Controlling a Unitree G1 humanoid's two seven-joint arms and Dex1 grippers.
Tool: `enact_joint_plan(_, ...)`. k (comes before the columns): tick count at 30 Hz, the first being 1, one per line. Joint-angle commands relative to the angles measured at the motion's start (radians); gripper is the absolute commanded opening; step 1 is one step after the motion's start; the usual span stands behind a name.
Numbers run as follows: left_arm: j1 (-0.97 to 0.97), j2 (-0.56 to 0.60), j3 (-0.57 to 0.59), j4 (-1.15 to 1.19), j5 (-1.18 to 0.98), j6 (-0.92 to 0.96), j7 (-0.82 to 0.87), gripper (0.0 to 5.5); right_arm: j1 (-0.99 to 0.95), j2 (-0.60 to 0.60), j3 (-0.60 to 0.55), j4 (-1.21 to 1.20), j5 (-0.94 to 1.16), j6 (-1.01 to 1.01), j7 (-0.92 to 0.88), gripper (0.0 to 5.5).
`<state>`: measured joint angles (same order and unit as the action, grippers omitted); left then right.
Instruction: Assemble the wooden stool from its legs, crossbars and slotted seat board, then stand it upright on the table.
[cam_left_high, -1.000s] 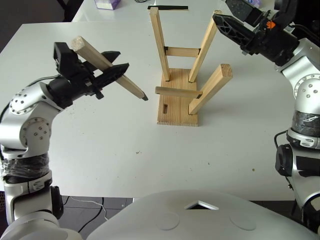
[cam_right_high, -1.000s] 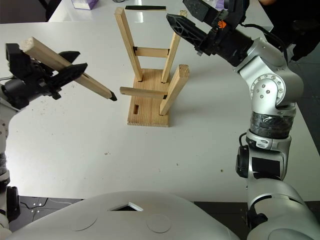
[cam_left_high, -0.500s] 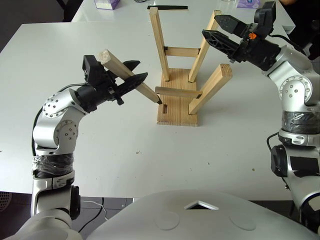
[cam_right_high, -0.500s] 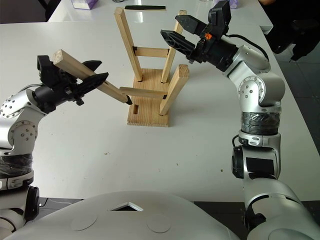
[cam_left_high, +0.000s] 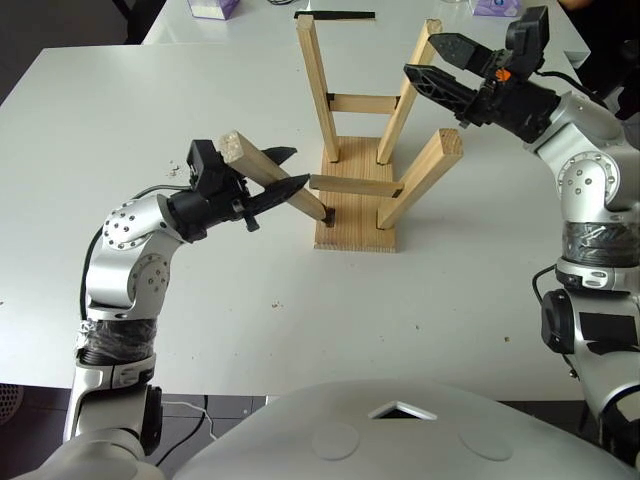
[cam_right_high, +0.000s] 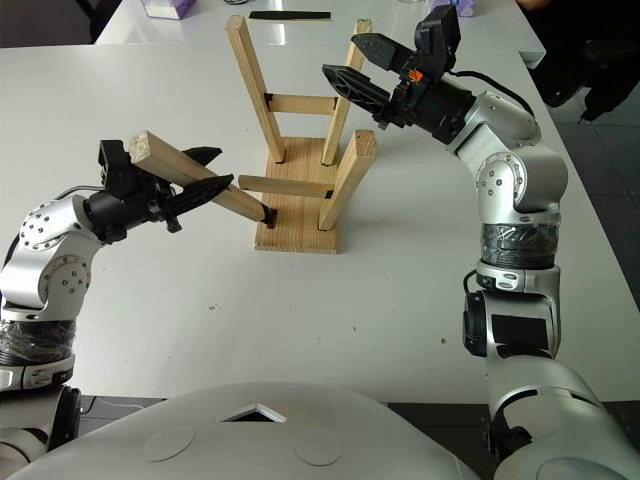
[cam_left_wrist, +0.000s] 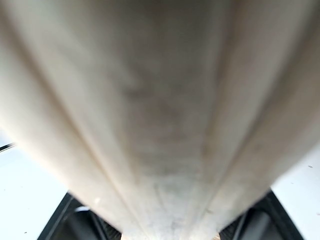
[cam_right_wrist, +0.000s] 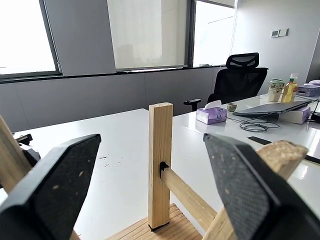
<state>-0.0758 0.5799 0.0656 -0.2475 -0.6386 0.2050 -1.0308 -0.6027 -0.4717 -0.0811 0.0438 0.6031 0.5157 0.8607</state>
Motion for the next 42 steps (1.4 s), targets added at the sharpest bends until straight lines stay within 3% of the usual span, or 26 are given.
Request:
enact_joint_plan(1, 0.106, 0.052, -0.069, 0.01, 0.057, 0.058, -0.043, 2.05, 0.026, -0.005, -0.001, -0.007, -0.027, -0.02, -0.003, 3.8)
enact_joint_plan(10, 0.105, 0.06, -0.118, 0.032, 0.08, 0.017, -0.037, 2.05, 0.034, -0.017, 0.006, 0.019, -0.07, -0.059, 0.017, 3.8)
enact_joint_plan(23, 0.06, 0.075, -0.088, -0.092, 0.165, -0.111, 0.052, 2.05, 0.04, -0.012, 0.015, 0.041, -0.105, -0.09, 0.043, 3.8)
enact_joint_plan(42, 0.027, 0.028, -0.088, 0.061, 0.226, -0.203, 0.077, 2.05, 0.002, -0.006, 0.043, 0.109, -0.133, -0.115, 0.074, 3.8)
